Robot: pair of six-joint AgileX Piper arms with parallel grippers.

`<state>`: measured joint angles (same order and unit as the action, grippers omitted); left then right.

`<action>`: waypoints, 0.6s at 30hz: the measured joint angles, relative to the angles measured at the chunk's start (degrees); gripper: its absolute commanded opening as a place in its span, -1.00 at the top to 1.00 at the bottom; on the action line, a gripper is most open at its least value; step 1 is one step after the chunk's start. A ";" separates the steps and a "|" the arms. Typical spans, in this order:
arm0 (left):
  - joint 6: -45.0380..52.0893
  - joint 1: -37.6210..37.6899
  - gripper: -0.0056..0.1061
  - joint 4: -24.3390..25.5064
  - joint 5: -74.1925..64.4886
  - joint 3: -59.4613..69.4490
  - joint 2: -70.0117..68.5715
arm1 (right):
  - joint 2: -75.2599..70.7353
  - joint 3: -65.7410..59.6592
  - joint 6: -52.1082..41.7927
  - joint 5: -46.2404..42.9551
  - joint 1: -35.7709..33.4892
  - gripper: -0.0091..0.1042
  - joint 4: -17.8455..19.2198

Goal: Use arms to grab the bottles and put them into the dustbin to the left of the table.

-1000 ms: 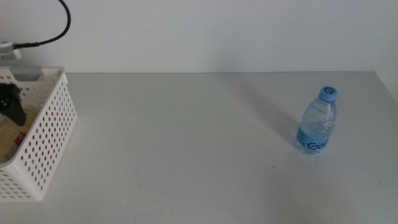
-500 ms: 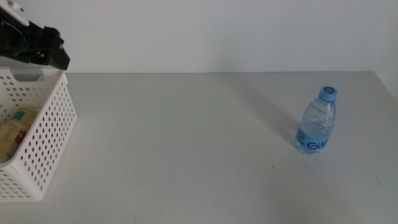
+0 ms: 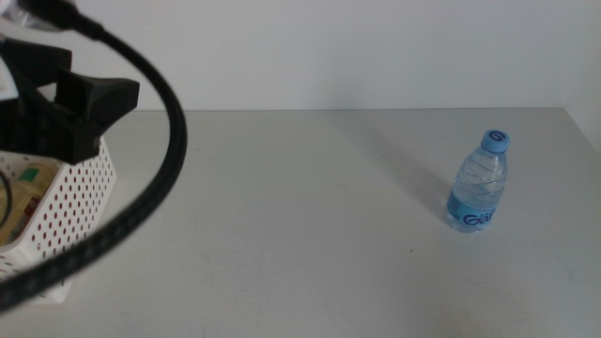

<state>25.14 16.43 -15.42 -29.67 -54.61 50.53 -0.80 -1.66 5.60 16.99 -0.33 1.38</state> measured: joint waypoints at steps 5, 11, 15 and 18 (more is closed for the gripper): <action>-0.12 0.83 -0.69 -3.58 1.43 6.81 -4.89 | 0.00 0.00 0.00 0.00 0.00 -0.82 0.00; 0.90 0.83 -0.78 -4.26 -5.13 9.92 -8.90 | 0.00 0.00 0.00 0.00 0.00 -0.82 0.00; 1.06 0.88 -0.78 -2.69 -8.62 9.98 -12.47 | 0.00 0.00 0.00 0.00 0.00 -0.82 0.00; 0.03 1.68 -0.78 0.22 -11.39 9.98 -15.84 | 0.00 0.00 0.00 0.00 0.00 -0.82 0.00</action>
<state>25.17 18.11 -15.20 -41.06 -44.63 34.70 -0.80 -1.66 5.60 16.99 -0.33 1.38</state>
